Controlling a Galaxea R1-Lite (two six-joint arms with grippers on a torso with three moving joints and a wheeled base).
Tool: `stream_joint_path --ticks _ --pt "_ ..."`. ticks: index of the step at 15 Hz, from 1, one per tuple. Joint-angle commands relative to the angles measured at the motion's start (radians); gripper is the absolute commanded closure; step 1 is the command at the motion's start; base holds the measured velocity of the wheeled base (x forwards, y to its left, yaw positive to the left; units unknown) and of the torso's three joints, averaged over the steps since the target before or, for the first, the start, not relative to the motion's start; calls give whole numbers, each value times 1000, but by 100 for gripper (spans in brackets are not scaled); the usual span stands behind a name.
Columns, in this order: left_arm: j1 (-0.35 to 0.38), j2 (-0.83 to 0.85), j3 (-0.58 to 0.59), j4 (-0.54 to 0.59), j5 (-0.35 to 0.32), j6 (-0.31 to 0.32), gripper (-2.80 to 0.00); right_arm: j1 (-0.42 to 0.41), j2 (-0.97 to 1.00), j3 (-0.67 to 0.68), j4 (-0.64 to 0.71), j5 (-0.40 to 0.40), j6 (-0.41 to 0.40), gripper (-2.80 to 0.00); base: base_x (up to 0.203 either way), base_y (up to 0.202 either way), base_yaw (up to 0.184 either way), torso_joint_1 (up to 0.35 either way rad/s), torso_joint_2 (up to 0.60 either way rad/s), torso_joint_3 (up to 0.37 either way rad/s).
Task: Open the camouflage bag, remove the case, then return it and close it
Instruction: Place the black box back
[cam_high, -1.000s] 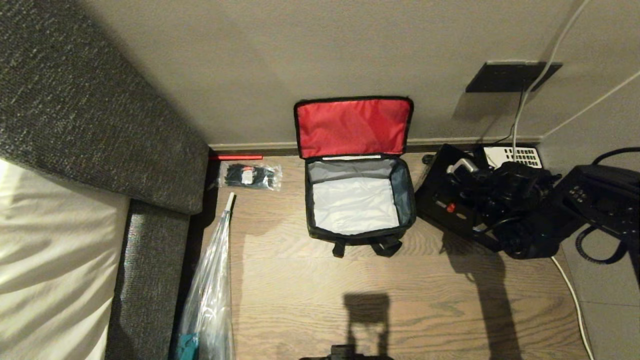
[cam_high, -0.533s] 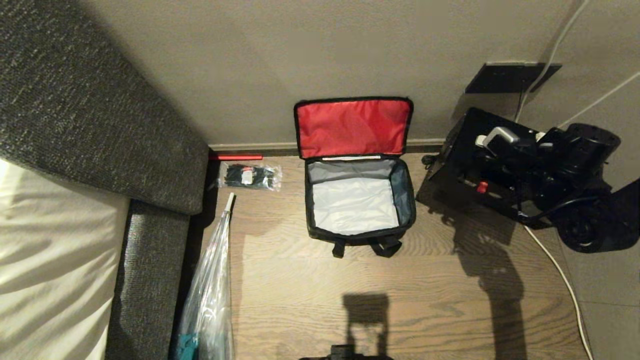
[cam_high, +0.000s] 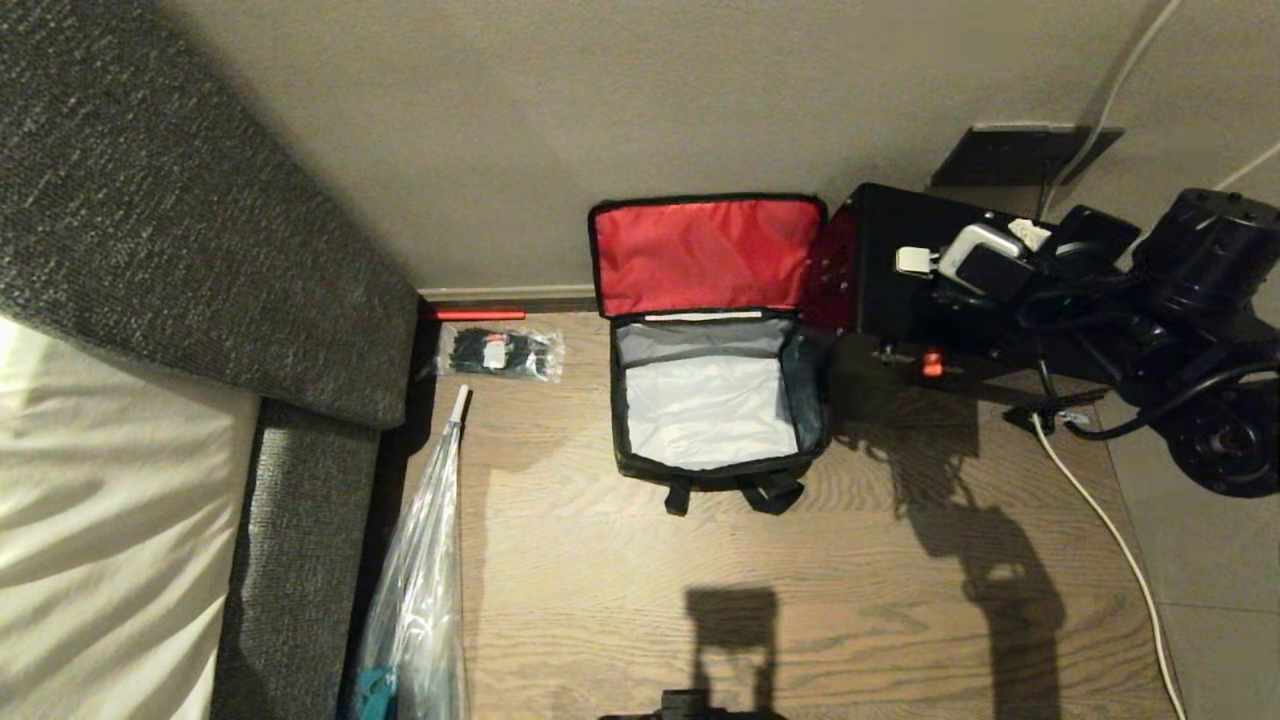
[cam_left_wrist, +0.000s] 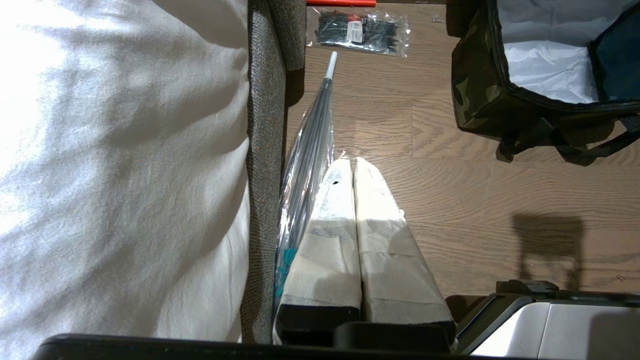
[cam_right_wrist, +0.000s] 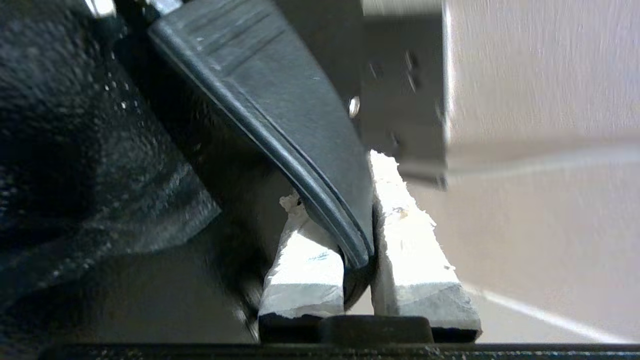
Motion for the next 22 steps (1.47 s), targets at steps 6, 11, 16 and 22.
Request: stream_joint_path --ticks 6,11,16,22 --pt "0 -2 2 1 0 0 0 190 19 -43 14 -6 -4 0 0 0 0 0 0 0" --pt "0 -2 2 0 0 0 0 276 64 -78 44 -31 4 0 0 0 0 0 0 0" --pt "0 -2 2 1 0 0 0 342 174 -177 47 -76 31 0 0 0 0 0 0 0" --pt "0 -2 2 -1 0 0 0 388 284 -316 69 -75 38 0 0 0 0 0 0 0"
